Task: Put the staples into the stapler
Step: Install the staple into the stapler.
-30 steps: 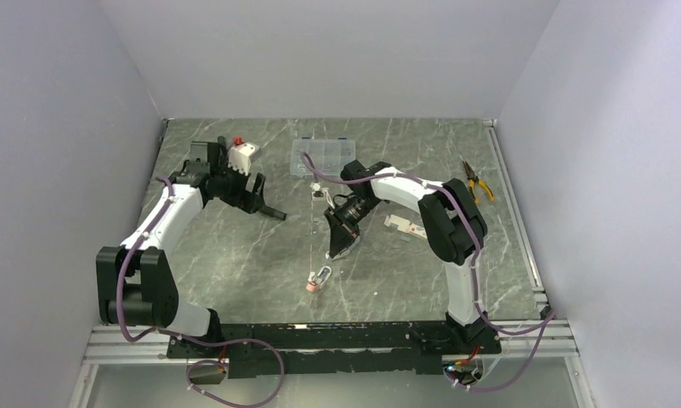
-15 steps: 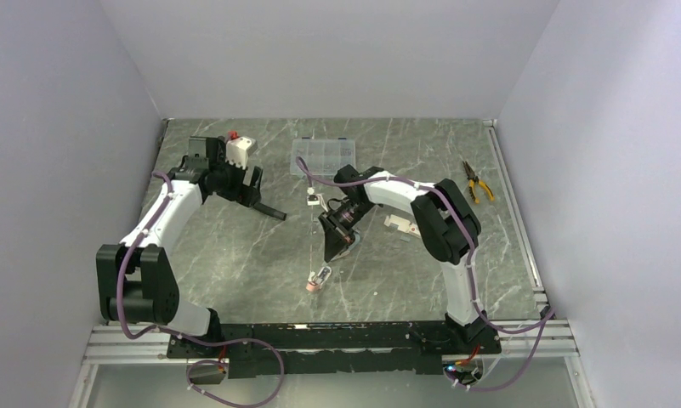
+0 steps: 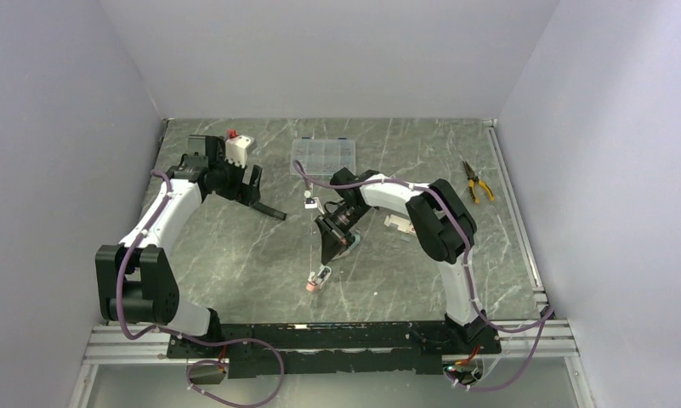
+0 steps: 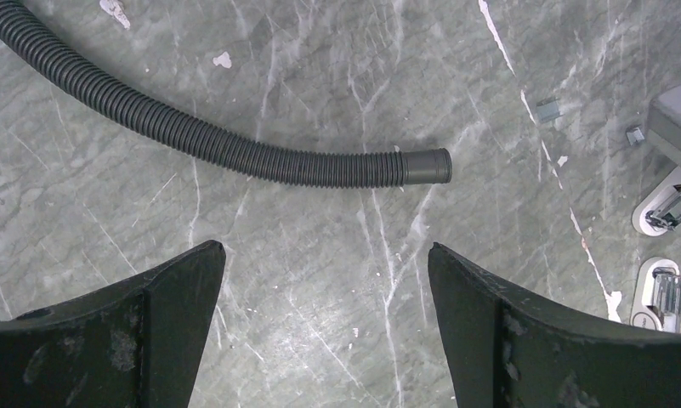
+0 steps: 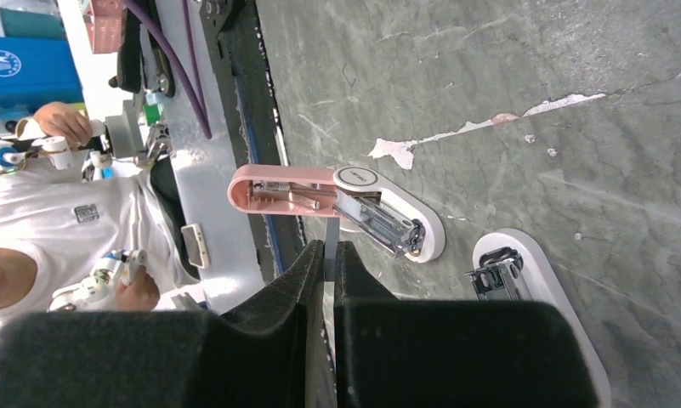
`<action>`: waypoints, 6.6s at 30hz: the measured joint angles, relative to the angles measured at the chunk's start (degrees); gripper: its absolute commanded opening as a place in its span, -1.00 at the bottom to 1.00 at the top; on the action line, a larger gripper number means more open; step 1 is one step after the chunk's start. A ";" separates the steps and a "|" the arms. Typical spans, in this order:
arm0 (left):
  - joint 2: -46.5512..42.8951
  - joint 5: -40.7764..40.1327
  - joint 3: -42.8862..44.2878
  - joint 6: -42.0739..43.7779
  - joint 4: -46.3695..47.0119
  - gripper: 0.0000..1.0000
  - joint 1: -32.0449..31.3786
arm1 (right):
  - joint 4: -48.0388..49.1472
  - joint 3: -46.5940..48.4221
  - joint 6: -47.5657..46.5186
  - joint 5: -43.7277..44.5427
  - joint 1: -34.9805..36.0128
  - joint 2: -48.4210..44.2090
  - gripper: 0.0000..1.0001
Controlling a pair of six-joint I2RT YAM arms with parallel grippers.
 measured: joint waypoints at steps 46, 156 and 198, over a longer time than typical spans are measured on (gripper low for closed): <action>0.00 -0.02 0.42 -0.02 -0.48 0.89 0.00 | 4.07 -2.62 4.57 5.75 1.51 -0.02 -1.00; 0.28 -0.46 0.44 -0.02 -0.66 0.89 0.00 | 6.88 -4.50 7.76 9.25 2.95 -1.88 -1.00; 0.33 -1.03 1.07 0.00 -1.29 0.89 0.00 | 6.97 -4.50 7.72 11.58 4.50 -2.21 -0.65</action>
